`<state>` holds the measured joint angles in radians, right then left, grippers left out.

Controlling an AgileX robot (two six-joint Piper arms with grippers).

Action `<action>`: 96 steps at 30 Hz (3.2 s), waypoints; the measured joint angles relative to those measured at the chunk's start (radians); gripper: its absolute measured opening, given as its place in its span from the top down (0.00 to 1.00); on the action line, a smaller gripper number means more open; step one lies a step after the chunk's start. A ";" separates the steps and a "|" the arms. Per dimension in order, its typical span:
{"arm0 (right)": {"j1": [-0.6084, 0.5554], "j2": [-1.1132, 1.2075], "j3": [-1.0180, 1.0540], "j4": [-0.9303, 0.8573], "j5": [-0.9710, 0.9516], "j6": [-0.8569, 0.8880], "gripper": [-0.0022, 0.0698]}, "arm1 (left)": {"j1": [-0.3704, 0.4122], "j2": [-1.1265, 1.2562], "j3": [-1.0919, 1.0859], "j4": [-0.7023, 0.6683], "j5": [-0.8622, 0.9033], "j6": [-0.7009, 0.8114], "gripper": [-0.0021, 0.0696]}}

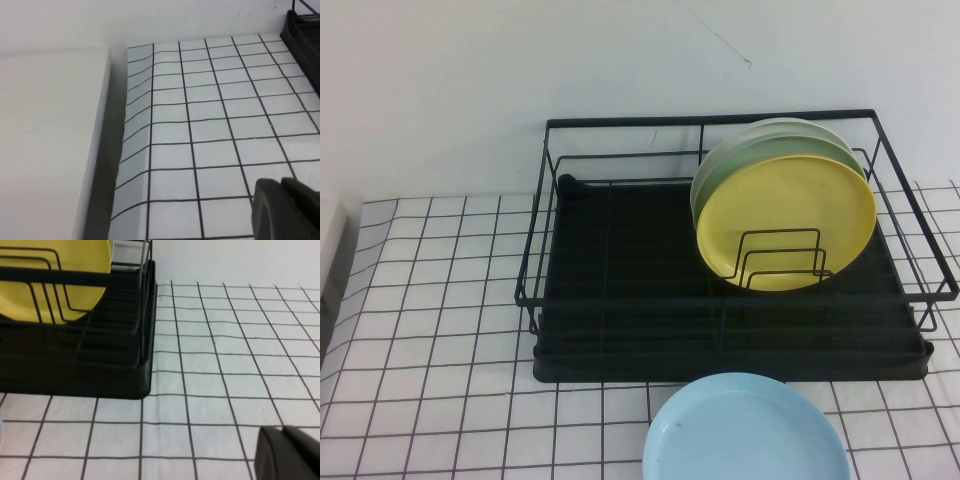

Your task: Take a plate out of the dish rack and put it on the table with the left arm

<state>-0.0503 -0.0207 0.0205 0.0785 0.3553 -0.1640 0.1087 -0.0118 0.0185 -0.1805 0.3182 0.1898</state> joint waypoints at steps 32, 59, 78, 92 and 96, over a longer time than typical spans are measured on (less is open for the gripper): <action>0.000 0.000 0.000 0.000 0.000 0.000 0.97 | 0.000 0.000 0.003 -0.665 -0.160 0.000 0.98; 0.000 0.000 0.000 0.000 0.000 0.000 0.97 | 0.000 0.763 -0.646 -0.542 0.448 0.356 0.98; 0.000 0.000 0.000 0.000 0.000 0.000 0.97 | -0.367 1.255 -0.957 -0.763 0.352 0.681 0.98; 0.000 0.000 0.000 0.000 0.000 0.000 0.97 | -0.537 1.560 -1.226 -0.765 0.323 0.879 0.86; 0.000 0.000 0.000 0.000 0.000 0.000 0.97 | -0.537 1.633 -1.308 -0.789 0.314 0.980 0.58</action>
<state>-0.0503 -0.0207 0.0205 0.0785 0.3553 -0.1640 -0.4287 1.6208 -1.2896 -0.9693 0.6322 1.1703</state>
